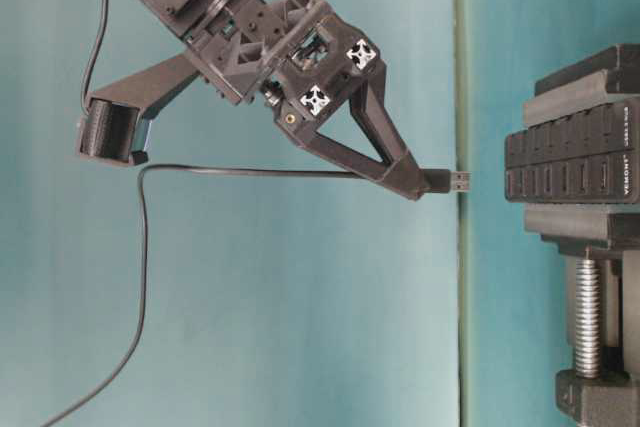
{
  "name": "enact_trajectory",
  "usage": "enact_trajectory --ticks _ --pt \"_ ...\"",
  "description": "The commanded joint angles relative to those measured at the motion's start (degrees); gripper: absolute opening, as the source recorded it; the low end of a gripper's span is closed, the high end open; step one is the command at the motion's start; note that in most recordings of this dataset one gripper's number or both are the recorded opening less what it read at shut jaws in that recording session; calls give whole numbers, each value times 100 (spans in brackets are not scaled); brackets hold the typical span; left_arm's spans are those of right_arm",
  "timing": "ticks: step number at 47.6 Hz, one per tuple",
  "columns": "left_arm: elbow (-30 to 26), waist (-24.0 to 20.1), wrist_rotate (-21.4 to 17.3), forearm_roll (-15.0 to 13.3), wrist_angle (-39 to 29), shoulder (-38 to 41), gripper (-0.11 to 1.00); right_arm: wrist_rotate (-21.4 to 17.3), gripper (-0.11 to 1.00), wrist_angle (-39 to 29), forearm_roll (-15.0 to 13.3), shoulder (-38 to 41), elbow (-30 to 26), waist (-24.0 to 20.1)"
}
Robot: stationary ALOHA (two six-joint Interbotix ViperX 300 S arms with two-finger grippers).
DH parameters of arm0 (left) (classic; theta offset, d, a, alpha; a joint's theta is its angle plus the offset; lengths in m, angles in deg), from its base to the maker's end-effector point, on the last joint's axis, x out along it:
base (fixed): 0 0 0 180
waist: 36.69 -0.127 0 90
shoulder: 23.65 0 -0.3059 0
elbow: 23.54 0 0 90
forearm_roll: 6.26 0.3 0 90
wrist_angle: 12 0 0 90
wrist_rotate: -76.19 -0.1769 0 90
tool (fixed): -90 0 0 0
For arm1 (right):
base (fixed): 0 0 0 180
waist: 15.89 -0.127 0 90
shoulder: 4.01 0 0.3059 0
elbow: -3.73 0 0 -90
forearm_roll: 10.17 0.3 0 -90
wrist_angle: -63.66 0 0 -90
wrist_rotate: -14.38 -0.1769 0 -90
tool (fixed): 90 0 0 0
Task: Insert the USB into the center port of the fixed hub
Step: 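Pull the USB plug out of the hub with the right gripper, then carry the held plug over the hub's center port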
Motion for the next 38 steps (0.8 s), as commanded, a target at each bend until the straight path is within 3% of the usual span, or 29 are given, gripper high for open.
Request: enact_trajectory --ticks 1,38 --pt "-70 -18 9 9 62 18 0 -132 10 18 9 -176 -149 -44" --pt "-62 -18 9 9 62 18 0 -193 9 -264 9 -185 -343 -229"
